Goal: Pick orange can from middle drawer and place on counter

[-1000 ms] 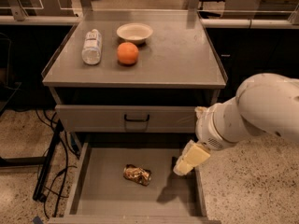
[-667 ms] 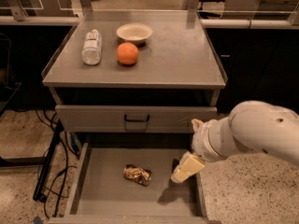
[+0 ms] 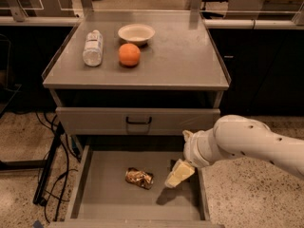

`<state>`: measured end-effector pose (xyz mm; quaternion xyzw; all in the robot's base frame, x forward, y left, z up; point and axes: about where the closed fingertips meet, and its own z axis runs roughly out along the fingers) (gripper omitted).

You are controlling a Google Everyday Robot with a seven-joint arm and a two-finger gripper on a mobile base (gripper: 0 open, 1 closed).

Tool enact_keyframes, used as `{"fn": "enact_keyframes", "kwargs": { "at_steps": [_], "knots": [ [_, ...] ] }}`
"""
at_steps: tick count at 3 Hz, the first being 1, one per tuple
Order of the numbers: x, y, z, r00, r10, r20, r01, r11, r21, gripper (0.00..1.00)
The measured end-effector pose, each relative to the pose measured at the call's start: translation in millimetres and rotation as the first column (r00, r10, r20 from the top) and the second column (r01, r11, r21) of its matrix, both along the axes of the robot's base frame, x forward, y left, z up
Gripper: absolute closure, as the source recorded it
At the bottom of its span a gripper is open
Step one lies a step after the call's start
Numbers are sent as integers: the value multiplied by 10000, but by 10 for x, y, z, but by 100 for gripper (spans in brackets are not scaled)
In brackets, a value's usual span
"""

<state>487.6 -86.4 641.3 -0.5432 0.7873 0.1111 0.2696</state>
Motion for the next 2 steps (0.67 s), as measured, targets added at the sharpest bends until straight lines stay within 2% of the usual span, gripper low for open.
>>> {"fn": "enact_keyframes", "kwargs": {
  "at_steps": [1,2],
  "knots": [
    [0,0,0,10000,0,0,0,10000,0,0],
    [14,98,-93,9997,146,-218,-145,9999,65,0]
  ]
}}
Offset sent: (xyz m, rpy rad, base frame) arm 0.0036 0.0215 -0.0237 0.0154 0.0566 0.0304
